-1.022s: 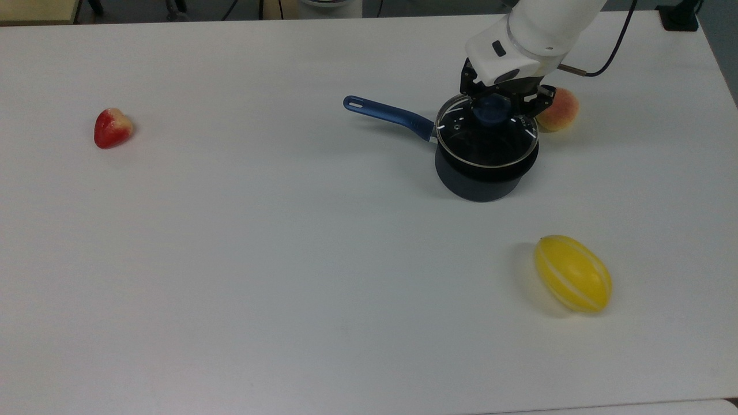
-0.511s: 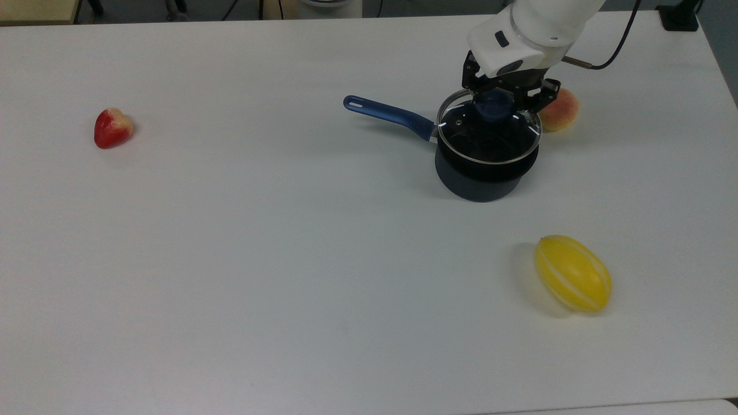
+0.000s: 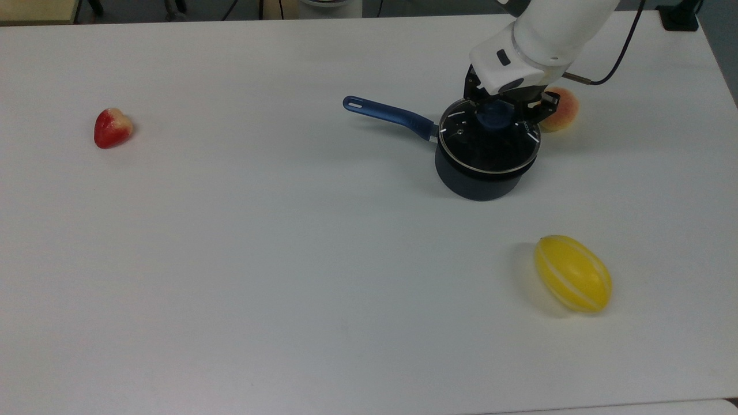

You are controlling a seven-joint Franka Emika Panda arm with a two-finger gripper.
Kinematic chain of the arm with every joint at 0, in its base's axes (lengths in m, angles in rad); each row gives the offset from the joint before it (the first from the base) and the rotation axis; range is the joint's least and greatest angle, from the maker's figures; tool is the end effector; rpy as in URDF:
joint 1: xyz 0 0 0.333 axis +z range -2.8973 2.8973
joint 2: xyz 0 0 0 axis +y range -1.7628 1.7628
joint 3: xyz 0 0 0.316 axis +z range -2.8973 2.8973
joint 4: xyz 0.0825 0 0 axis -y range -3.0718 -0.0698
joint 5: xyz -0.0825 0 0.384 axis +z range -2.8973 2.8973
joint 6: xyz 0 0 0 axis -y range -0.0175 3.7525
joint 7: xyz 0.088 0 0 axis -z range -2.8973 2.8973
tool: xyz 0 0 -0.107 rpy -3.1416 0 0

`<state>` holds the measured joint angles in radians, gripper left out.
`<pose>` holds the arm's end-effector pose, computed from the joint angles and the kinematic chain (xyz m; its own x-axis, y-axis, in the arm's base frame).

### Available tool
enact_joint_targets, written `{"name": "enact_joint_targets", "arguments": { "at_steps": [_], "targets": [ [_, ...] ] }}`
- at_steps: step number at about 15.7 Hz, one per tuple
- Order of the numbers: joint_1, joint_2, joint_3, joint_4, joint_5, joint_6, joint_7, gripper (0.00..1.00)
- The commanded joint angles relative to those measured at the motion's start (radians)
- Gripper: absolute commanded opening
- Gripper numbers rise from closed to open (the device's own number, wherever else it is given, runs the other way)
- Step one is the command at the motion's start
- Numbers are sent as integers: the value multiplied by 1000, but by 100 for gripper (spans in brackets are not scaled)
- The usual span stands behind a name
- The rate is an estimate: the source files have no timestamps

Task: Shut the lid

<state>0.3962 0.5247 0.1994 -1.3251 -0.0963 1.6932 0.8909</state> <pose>0.5920 0.3572 0.4243 0.9506 -0.2948 -0.0969 -0.2842 -0.9525 0.1095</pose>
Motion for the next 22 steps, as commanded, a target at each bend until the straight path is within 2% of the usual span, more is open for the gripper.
{"name": "enact_joint_targets", "arguments": {
  "at_steps": [1, 2, 3, 5, 6, 10, 12, 15, 20, 22],
  "targets": [
    [21, 18, -8, 32, -13, -24, 19, 5],
    [21, 18, -8, 32, -13, -23, 19, 5],
    [23, 18, -8, 29, -14, -18, 19, 17],
    [21, 18, -8, 26, -14, -18, 20, 94],
    [23, 18, -8, 24, -14, -18, 19, 100],
    [18, 15, -8, 24, -13, -20, 19, 100],
    [10, -15, -6, 20, -6, -30, 16, 100],
    [-22, -141, -6, -63, 0, -30, 10, 100],
    [-117, -383, -8, -230, 9, -33, -24, 100],
    [-157, -490, -11, -298, 18, -46, -132, 100]
  ]
}}
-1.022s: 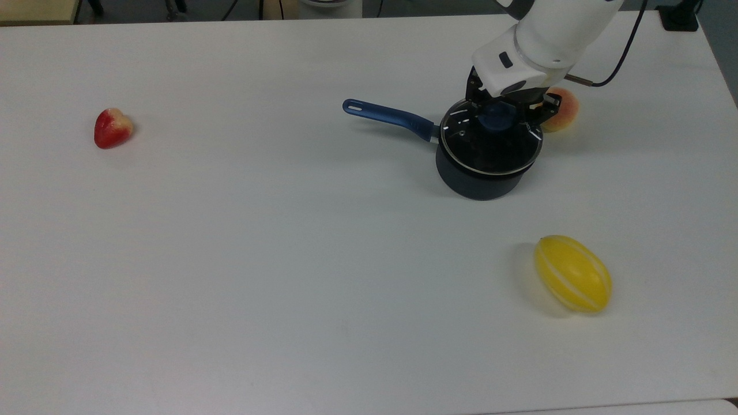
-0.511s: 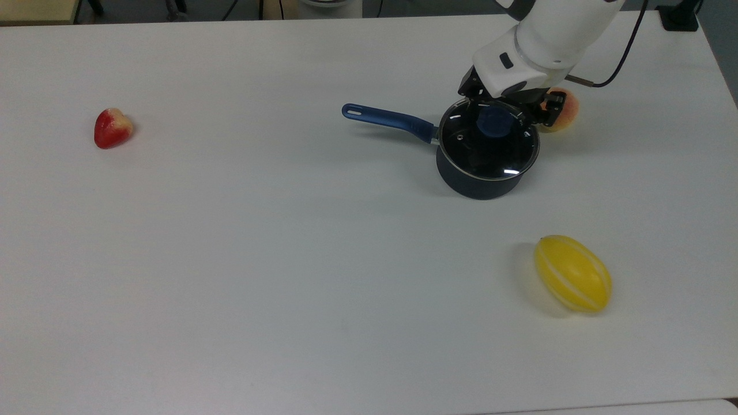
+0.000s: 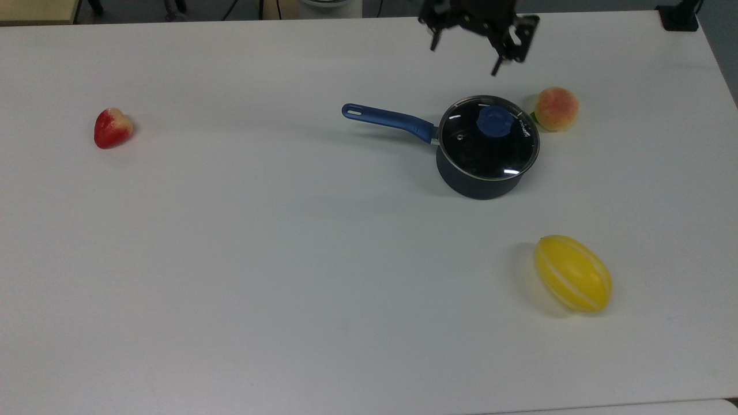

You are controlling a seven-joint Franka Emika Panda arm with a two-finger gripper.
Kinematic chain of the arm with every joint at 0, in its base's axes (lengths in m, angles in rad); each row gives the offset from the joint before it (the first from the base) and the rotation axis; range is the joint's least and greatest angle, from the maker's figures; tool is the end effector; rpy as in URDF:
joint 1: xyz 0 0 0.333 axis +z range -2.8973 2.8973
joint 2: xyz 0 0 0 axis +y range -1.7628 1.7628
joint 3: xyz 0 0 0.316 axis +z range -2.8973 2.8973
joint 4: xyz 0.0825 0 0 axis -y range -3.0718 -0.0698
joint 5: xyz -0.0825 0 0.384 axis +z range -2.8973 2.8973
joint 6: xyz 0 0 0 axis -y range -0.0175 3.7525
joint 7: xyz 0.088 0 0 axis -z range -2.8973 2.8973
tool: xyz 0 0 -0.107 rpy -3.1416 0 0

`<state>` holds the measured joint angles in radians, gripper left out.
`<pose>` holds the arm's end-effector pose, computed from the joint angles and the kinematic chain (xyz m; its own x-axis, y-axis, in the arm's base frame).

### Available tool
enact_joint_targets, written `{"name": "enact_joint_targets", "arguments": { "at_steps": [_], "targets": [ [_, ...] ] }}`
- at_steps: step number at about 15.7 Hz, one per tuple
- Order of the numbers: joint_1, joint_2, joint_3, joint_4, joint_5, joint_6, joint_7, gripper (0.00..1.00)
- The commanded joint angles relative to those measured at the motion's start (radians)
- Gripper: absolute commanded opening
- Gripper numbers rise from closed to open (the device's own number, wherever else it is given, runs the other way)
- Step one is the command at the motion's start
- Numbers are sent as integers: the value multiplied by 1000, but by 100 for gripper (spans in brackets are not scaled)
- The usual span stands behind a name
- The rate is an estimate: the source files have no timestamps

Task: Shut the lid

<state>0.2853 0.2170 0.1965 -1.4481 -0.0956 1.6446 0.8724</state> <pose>0.5627 0.2693 0.5634 0.9259 -0.3765 0.0301 -0.3776 -0.9248 0.0468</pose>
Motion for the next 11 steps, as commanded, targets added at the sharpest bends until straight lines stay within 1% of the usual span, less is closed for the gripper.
{"name": "enact_joint_targets", "arguments": {
  "at_steps": [1, 2, 4, 7, 8, 9, 11],
  "targets": [
    [-54, -217, -15, -192, 25, -24, -180, 100],
    [-61, -241, -25, -196, 28, -58, -241, 100],
    [-67, -284, -61, -224, 40, -63, -366, 100],
    [-69, -295, -176, -222, 154, -63, -592, 100],
    [-69, -294, -202, -222, 165, -60, -649, 100],
    [-77, -294, -224, -222, 163, -36, -715, 100],
    [-104, -289, -232, -228, 163, 38, -780, 100]
  ]
}}
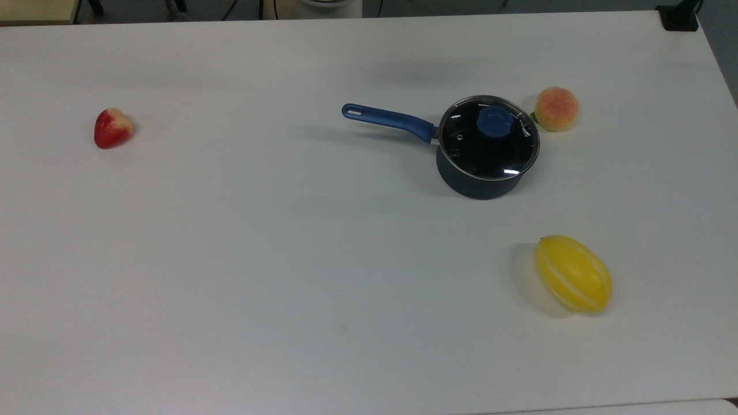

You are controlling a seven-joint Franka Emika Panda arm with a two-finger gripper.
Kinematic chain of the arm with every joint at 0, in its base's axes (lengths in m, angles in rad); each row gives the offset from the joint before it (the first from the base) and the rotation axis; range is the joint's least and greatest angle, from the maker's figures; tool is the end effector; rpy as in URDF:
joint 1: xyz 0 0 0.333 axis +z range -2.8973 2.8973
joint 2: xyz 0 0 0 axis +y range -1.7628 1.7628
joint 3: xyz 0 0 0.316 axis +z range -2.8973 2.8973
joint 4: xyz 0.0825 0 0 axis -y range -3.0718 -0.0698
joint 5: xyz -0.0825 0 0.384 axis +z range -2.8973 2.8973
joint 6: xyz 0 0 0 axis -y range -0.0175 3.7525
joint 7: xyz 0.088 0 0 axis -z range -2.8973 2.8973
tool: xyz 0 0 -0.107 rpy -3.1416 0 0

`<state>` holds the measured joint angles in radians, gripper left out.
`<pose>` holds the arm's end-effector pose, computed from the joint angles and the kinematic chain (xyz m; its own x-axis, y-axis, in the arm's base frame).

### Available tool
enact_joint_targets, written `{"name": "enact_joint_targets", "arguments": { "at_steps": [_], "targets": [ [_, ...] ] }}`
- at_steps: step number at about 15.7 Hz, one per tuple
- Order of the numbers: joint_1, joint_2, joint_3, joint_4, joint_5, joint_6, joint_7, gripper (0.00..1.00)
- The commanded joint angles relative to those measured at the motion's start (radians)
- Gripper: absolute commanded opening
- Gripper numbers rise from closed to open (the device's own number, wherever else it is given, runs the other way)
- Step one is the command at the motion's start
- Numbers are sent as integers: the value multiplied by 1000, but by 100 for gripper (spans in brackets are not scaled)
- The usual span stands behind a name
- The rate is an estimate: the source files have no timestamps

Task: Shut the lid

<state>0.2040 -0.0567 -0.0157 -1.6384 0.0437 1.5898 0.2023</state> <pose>0.5279 0.1050 0.6253 0.9999 -0.0146 -0.0010 -0.0146 -0.9989 -0.0453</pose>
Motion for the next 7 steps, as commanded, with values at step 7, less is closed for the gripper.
{"name": "enact_joint_targets", "arguments": {
  "at_steps": [7],
  "targets": [
    [-35, 3, -20, -38, 10, 142, -181, 100]
  ]
}}
